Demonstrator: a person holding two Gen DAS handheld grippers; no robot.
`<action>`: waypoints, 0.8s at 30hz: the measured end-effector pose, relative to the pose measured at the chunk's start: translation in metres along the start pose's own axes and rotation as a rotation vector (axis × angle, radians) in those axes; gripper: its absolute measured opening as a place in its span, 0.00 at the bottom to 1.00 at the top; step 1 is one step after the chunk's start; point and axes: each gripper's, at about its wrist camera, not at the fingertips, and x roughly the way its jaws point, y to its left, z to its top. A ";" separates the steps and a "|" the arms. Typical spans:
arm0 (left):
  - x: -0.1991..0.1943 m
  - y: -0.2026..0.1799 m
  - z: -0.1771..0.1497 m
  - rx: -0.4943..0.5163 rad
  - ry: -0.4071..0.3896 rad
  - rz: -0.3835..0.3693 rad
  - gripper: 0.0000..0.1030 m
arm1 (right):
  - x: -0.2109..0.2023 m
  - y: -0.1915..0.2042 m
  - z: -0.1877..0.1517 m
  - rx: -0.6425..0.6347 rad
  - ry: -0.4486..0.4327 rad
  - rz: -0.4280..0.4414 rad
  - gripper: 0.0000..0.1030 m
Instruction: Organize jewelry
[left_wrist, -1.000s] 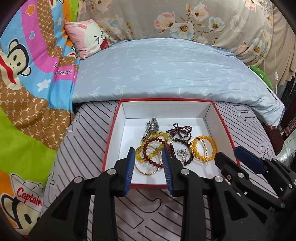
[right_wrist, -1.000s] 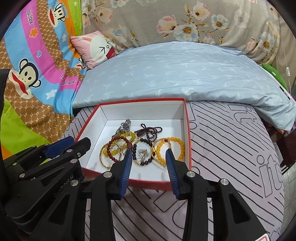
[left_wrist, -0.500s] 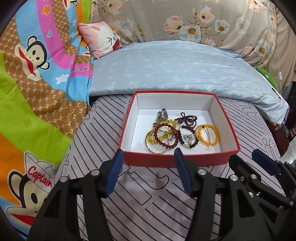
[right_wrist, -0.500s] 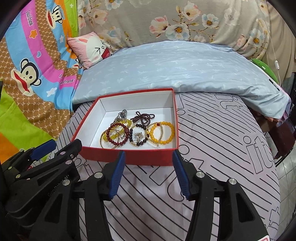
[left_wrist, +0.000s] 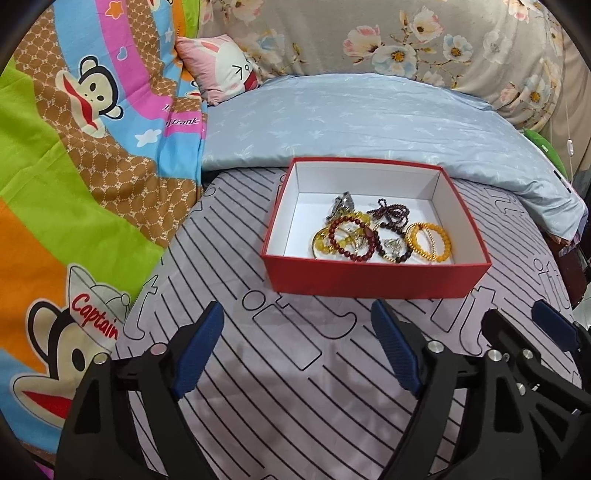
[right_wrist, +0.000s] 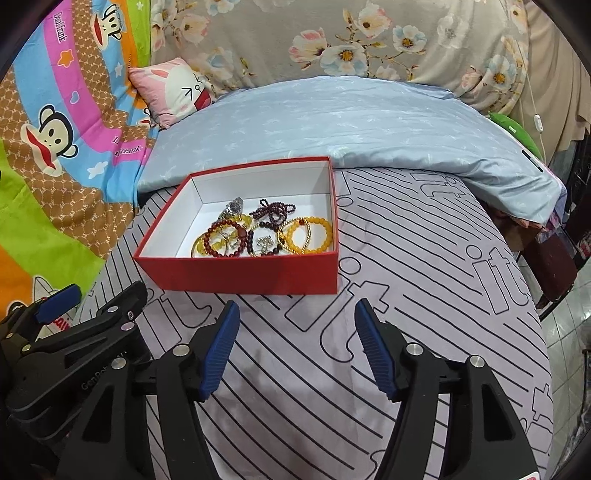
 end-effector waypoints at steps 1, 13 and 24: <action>0.001 0.001 -0.002 -0.003 0.005 0.004 0.81 | 0.000 -0.001 -0.003 0.004 0.002 -0.007 0.68; 0.003 0.005 -0.025 -0.001 0.049 0.037 0.91 | -0.002 -0.005 -0.026 0.003 0.021 -0.037 0.76; 0.004 0.008 -0.037 -0.009 0.069 0.043 0.91 | -0.002 -0.005 -0.037 0.005 0.026 -0.044 0.81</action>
